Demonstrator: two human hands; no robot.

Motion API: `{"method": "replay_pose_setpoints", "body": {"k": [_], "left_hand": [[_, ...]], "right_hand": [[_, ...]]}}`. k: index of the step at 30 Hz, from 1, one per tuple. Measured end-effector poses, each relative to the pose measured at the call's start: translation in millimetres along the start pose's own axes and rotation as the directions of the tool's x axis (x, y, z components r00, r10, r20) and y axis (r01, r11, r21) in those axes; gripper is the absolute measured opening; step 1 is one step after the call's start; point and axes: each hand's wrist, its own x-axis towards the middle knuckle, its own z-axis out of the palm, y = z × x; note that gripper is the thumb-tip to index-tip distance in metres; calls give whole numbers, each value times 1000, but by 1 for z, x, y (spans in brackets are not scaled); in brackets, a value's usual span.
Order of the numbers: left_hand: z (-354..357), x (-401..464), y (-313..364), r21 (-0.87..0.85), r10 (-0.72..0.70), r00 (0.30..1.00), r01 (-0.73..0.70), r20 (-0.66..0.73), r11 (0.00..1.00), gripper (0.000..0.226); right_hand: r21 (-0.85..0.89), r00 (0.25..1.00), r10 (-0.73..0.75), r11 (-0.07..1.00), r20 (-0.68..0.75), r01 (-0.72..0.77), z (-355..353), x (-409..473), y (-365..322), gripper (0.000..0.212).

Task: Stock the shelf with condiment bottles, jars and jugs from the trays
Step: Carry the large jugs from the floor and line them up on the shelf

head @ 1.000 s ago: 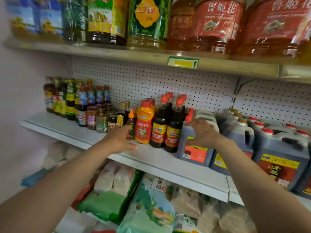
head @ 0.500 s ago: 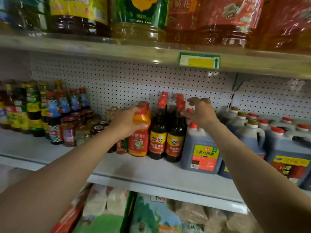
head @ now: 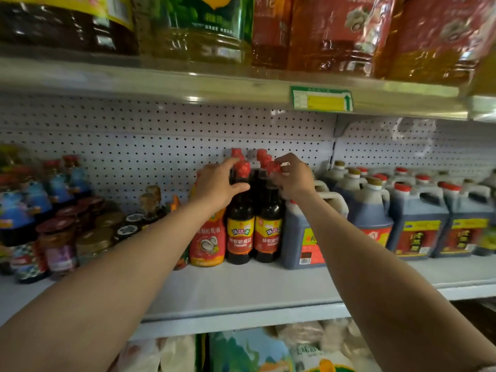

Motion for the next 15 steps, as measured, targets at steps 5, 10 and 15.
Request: {"method": "replay_pose_setpoints", "body": {"k": [5,10,15], "left_hand": [[15,17,-11,31,68,997,-67,-19,997,75],[20,27,-8,39,56,997,-53,-61,998,63],[19,28,-5,80,55,997,-50,-52,996,52]], "right_hand": [[-2,997,-24,1000,-74,24,5,-4,5,25],[-27,995,-67,998,-68,65,1,1,9,26],[-62,993,-96,994,-69,92,0,1,10,28]]}}
